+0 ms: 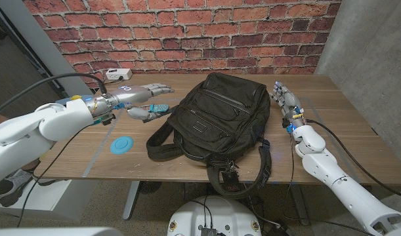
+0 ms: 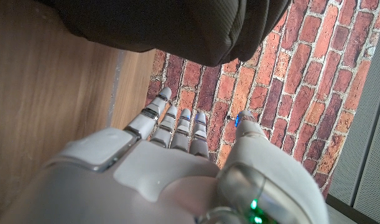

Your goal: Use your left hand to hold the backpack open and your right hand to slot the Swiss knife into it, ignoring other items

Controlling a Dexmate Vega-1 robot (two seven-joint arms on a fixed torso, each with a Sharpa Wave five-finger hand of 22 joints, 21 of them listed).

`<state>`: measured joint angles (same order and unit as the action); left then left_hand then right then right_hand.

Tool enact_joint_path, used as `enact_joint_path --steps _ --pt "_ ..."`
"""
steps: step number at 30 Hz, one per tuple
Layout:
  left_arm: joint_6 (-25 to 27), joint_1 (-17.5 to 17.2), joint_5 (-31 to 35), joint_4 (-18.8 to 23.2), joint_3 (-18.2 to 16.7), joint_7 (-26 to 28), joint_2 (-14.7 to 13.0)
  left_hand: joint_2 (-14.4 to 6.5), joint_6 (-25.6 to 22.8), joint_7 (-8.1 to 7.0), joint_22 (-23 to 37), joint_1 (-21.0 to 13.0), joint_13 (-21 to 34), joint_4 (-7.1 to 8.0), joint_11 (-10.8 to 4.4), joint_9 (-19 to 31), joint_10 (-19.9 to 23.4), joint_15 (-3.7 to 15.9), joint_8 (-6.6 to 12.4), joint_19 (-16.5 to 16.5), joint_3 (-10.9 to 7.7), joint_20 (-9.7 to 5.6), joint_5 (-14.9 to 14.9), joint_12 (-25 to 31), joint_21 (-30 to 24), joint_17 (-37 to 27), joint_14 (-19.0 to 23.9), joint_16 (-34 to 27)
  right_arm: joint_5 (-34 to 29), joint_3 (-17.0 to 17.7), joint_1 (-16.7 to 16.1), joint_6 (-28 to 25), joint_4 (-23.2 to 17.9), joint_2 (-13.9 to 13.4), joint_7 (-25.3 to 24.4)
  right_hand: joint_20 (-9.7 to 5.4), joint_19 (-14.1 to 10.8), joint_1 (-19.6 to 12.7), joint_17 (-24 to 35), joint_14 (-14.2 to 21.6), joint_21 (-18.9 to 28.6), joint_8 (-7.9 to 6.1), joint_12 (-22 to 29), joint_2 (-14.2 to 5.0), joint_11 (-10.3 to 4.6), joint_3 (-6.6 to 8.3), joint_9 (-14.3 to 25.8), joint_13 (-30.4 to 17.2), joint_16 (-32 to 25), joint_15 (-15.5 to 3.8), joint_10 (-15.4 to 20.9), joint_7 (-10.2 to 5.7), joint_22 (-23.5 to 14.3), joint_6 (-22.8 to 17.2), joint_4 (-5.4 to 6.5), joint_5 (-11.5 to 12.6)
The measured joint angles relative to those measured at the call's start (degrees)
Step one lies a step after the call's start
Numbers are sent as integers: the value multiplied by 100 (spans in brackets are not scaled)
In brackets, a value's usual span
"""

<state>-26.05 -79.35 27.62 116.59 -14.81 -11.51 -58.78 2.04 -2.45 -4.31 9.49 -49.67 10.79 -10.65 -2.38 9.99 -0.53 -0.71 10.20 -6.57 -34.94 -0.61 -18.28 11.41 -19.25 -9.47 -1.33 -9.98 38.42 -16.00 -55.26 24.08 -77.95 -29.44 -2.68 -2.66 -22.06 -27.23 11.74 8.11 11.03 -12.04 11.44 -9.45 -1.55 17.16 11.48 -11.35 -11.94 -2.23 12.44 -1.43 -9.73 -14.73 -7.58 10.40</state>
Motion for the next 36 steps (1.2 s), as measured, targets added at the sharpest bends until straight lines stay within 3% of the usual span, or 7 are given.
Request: enact_joint_path --steps 19,23,31,36 --pt "-454 -8 981 153 -255 -6 115 159 21 21 -1 -54 0 78 -19 0 -19 31 0 -41 137 -41 326 0 84 0 31 -22 24 57 -125 184 34 122 -115 0 0 0 0 0 0 0 0 0 31 16 0 0 0 0 -31 0 0 0 16 0" --pt "-547 -66 1300 185 -309 105 173 159 -154 67 -1 -53 -1 133 -91 0 59 72 105 -126 226 -21 486 54 128 -29 76 -22 25 73 -157 214 23 135 -147 0 0 0 0 0 0 0 0 0 31 16 0 0 0 0 -30 0 0 0 16 0" --pt "-736 -225 2284 210 -386 702 250 159 -620 165 -2 -53 29 157 -161 30 374 190 171 -330 327 -38 727 166 217 -29 324 -67 53 127 -226 290 15 156 -184 0 0 0 0 0 0 0 0 0 30 16 0 0 0 0 -30 0 0 0 16 -1" --pt "-751 -321 2848 204 -400 1224 283 159 -769 213 28 -53 54 158 -202 56 413 229 206 -429 375 61 770 200 243 -28 447 -67 69 159 -258 331 14 167 -195 0 0 0 0 0 0 0 0 0 30 16 0 0 0 0 -30 0 0 0 16 -4"
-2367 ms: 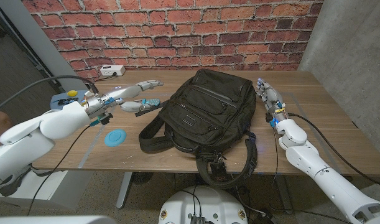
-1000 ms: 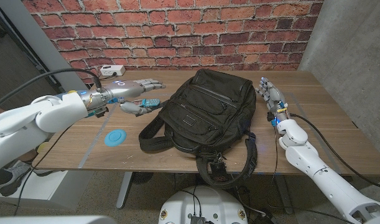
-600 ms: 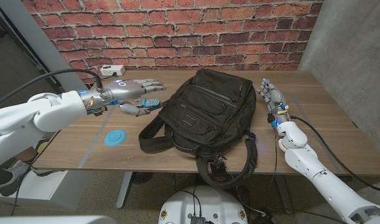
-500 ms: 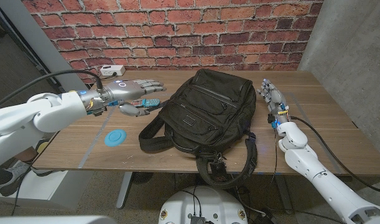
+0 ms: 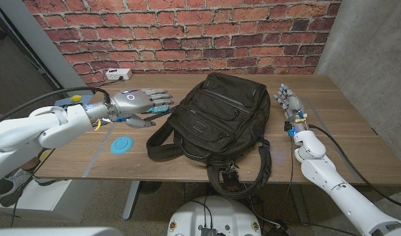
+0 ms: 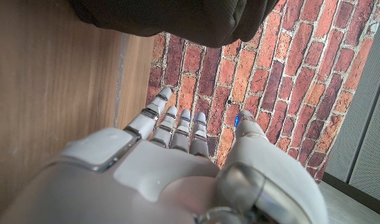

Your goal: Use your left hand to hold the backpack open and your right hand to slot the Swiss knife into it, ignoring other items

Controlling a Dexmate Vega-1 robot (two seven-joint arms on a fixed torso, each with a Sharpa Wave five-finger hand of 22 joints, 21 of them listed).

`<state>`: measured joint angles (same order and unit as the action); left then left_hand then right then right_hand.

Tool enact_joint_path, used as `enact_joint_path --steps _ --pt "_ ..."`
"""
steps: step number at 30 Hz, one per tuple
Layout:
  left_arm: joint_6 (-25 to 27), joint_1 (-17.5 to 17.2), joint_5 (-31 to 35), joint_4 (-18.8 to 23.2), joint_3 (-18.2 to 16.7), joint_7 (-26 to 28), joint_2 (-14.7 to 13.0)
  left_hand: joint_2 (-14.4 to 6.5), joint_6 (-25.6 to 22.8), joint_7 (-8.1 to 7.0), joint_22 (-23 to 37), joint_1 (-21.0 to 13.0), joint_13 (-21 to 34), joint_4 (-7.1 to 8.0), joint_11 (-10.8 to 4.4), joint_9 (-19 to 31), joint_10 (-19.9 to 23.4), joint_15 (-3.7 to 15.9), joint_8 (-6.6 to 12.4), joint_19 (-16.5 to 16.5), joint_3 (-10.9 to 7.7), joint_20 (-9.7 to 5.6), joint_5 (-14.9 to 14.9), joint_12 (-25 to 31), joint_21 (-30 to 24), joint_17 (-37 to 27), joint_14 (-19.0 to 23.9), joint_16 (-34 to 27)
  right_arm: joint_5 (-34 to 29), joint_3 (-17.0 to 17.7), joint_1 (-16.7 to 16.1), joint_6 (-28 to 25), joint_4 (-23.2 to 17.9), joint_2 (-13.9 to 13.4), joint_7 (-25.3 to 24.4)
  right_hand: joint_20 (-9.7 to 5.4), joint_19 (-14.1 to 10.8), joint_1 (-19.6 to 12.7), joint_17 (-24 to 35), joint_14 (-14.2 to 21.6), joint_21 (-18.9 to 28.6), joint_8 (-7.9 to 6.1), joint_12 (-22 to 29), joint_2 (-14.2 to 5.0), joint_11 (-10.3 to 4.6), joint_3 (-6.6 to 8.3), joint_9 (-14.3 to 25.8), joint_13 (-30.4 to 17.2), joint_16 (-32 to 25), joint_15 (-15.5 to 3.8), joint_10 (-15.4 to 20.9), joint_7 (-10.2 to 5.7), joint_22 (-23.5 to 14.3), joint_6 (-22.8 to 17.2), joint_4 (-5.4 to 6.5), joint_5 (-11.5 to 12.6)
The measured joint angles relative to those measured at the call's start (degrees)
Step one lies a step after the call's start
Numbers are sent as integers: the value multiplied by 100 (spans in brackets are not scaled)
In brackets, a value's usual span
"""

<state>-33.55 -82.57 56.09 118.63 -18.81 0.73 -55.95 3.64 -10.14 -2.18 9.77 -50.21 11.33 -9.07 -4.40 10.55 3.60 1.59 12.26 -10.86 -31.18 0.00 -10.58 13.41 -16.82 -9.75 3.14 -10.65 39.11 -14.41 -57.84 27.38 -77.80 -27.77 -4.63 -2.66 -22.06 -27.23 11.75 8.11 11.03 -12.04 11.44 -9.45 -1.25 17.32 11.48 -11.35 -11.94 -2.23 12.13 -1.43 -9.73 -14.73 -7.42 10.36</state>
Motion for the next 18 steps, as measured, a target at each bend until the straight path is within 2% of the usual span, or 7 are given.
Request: enact_joint_path --steps 8,10,18 --pt "202 -122 737 -95 91 996 -21 -34 -197 -30 0 -34 2 0 -68 0 139 21 14 -84 47 -20 22 80 17 0 177 -44 37 31 -26 52 27 24 4 0 0 0 0 0 0 0 0 0 0 0 0 0 0 0 0 0 0 0 0 0" --pt "269 -143 828 -127 144 1151 -49 -40 -235 -28 0 -40 23 -1 -42 19 183 43 14 -117 47 -7 22 101 17 0 223 -44 46 34 -28 62 42 32 13 0 0 0 0 0 0 0 0 0 0 0 0 0 0 0 0 0 0 0 0 0" --pt "696 -218 1135 -268 419 1876 -220 -64 -383 -64 26 -64 48 -16 -94 26 300 66 49 -185 62 0 44 165 43 -3 406 -44 66 49 -43 86 69 43 29 0 0 0 0 0 0 0 0 0 0 0 0 0 0 0 0 0 0 0 0 0"
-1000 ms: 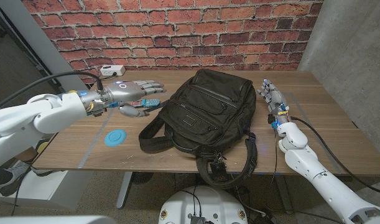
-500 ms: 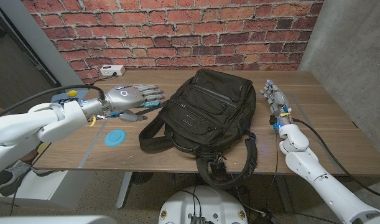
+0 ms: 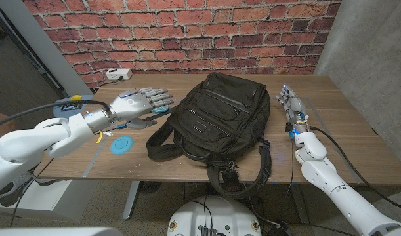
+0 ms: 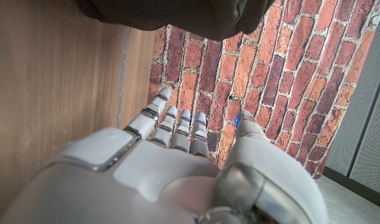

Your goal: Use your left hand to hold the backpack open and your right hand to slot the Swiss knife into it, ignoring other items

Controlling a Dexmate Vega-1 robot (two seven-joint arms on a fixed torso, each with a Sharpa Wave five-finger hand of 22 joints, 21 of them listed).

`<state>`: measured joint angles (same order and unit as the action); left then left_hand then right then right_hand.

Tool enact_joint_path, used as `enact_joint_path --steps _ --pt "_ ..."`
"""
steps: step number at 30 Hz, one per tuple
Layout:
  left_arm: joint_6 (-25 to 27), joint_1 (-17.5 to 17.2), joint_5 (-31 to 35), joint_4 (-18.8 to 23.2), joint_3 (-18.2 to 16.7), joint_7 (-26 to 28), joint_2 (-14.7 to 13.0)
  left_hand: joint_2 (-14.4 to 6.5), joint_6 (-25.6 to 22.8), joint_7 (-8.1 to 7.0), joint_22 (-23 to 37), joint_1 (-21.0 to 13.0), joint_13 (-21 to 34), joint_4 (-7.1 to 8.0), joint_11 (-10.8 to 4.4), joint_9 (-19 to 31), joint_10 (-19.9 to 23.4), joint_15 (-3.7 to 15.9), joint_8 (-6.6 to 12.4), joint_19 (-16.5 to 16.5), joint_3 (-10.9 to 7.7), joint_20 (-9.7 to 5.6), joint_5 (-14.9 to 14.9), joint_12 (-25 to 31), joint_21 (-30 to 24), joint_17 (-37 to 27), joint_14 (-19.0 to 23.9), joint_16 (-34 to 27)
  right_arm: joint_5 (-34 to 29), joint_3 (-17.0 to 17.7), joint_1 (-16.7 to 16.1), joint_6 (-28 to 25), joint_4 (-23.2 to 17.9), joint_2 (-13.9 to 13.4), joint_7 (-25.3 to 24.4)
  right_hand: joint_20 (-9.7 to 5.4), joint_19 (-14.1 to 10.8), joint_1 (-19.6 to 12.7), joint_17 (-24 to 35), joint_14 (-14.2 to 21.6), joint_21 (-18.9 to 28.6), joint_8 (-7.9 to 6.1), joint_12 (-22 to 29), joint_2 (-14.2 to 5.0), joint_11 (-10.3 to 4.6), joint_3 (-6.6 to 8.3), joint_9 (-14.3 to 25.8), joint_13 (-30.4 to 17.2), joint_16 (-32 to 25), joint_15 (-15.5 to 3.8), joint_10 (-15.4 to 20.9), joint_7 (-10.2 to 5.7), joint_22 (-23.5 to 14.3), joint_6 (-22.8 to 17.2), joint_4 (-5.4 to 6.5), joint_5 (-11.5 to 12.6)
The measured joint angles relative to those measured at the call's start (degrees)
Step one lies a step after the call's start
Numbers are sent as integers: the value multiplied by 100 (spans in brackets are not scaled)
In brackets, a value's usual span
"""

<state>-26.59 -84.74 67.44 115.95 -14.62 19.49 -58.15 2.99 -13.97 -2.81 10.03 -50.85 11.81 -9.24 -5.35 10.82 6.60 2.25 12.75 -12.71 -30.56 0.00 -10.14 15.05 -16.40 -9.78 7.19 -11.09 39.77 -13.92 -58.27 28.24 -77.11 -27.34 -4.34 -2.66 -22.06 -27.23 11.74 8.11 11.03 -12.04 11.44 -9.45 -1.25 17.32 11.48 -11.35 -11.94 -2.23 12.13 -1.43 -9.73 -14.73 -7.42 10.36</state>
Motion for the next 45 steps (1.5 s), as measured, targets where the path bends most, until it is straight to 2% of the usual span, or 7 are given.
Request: enact_joint_path --steps 15,27,31,33,35,36,45 --pt "886 -138 -7 -180 435 816 -295 -6 -185 35 -1 -6 33 26 -1 48 76 12 49 -62 57 0 0 64 33 -24 95 0 16 37 -40 22 3 0 -2 0 0 0 0 0 0 0 0 0 0 0 0 0 0 0 0 0 0 0 0 0" --pt "1534 -195 -85 -380 956 1492 -538 -5 -261 35 -1 -5 96 47 -40 79 224 32 82 -184 126 21 0 148 33 -23 276 0 26 53 -63 39 -19 -9 -4 0 0 0 0 0 0 0 0 0 0 0 0 0 0 0 0 0 0 0 0 0" --pt "1731 -144 -126 -456 1104 1776 -592 -5 -263 33 -1 -5 113 47 -29 79 294 21 82 -205 126 0 0 169 33 -23 327 0 30 53 -63 41 -19 -9 6 0 0 0 0 0 0 0 0 0 0 0 0 0 0 0 0 0 0 0 0 0" --pt "1827 -47 -148 -548 1329 1912 -655 -5 -282 14 21 -5 113 36 -39 105 304 24 82 -236 137 31 0 192 33 -23 330 0 34 53 -63 41 -18 -9 20 0 0 0 0 0 0 0 0 0 0 0 0 0 0 0 0 0 0 0 0 0" --pt "1899 -47 -168 -548 1329 2006 -655 -5 -282 15 25 -5 113 33 -39 106 304 51 82 -235 160 31 0 192 32 -23 357 0 36 54 -63 41 -17 -10 23 0 0 0 0 0 0 0 0 0 0 0 0 0 0 0 0 0 0 0 0 0" --pt "1955 35 -183 -609 1491 2091 -693 -5 -294 26 25 -5 113 47 -39 106 304 51 102 -235 174 31 0 192 32 -23 357 0 37 54 -63 41 -16 -10 25 0 0 0 0 0 0 0 0 0 0 0 0 0 0 0 0 0 0 0 0 0" --pt "2277 414 -293 -808 2161 2499 -809 -5 -313 46 25 -5 139 66 -39 106 304 21 115 -267 193 0 0 213 32 -51 387 0 53 57 -63 42 7 -12 43 0 0 0 0 0 0 0 0 0 31 0 0 0 0 0 -31 0 0 0 0 0"
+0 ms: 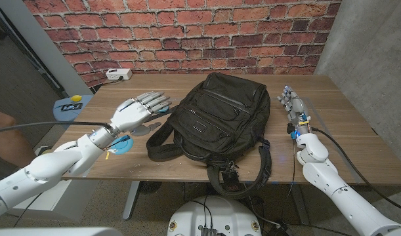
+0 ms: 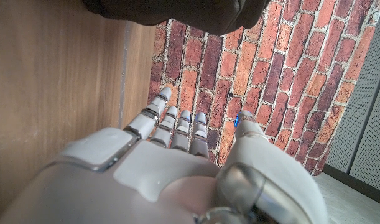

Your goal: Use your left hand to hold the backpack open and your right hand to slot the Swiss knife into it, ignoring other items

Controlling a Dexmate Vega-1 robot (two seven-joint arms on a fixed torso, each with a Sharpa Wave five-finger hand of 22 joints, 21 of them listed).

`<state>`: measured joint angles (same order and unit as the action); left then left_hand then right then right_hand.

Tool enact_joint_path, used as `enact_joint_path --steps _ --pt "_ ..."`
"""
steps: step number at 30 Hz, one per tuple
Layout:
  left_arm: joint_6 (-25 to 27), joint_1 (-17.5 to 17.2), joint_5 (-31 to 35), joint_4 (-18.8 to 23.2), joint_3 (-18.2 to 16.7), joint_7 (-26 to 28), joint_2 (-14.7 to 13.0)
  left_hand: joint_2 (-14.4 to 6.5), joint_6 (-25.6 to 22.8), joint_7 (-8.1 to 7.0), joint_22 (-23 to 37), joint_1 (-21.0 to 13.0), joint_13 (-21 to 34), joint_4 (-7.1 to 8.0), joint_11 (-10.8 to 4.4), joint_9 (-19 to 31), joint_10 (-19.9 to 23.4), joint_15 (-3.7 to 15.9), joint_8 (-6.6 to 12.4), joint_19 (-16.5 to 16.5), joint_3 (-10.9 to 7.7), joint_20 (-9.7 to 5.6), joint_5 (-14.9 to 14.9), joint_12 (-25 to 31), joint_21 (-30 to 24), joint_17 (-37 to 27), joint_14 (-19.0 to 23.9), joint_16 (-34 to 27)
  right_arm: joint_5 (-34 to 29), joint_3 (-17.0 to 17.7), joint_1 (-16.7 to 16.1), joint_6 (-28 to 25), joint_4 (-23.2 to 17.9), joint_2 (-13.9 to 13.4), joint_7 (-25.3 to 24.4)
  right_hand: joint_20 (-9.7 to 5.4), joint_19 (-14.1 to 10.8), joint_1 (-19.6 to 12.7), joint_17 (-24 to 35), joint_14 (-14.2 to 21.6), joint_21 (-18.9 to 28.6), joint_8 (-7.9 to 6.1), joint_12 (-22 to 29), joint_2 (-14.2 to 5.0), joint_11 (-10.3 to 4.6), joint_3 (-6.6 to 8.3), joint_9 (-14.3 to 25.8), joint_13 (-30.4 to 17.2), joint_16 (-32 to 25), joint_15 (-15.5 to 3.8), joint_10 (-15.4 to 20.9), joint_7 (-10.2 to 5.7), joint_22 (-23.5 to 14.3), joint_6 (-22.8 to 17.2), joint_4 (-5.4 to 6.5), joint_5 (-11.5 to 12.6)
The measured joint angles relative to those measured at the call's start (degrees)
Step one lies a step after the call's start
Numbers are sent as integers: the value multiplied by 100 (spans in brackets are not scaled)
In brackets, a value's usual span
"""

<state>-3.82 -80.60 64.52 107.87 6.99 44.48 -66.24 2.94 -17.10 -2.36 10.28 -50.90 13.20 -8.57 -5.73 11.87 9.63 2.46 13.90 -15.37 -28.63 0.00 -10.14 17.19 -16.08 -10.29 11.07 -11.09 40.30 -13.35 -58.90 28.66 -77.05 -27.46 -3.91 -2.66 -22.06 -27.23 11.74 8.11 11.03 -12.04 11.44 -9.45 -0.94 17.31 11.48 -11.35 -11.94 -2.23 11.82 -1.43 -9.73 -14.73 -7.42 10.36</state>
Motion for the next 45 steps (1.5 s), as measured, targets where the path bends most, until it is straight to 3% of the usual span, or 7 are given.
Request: enact_joint_path --steps 17,33,38,45 --pt "404 767 -268 -350 1165 490 14 -26 -23 38 -1 27 34 28 41 6 40 30 0 -61 28 0 0 22 42 1 92 0 50 19 0 41 79 13 57 0 0 0 0 0 0 0 0 0 0 0 0 0 -40 0 0 0 0 0 0 0" --pt "453 1412 -354 -703 1945 798 222 -65 -235 30 -1 -16 79 13 21 27 184 61 52 -143 44 0 0 111 42 -26 266 -44 129 57 -8 72 147 15 144 0 0 0 0 0 0 0 0 0 0 0 0 0 -40 0 0 0 0 0 0 0" --pt "399 1626 -353 -818 2156 859 320 -90 -524 -14 -1 -42 106 -3 0 26 332 82 176 -197 59 9 0 201 66 -48 390 -44 160 61 -9 87 179 18 197 0 0 0 0 0 0 0 0 0 0 16 0 0 -40 0 0 0 0 0 16 0" --pt "263 1909 -333 -966 2410 992 439 -133 -1350 -131 -2 -10 206 -25 -94 88 917 224 585 -371 99 42 0 491 75 -106 837 -164 192 68 -9 91 211 18 250 0 0 0 0 0 0 0 0 0 0 16 0 0 -40 0 0 0 0 0 16 0"
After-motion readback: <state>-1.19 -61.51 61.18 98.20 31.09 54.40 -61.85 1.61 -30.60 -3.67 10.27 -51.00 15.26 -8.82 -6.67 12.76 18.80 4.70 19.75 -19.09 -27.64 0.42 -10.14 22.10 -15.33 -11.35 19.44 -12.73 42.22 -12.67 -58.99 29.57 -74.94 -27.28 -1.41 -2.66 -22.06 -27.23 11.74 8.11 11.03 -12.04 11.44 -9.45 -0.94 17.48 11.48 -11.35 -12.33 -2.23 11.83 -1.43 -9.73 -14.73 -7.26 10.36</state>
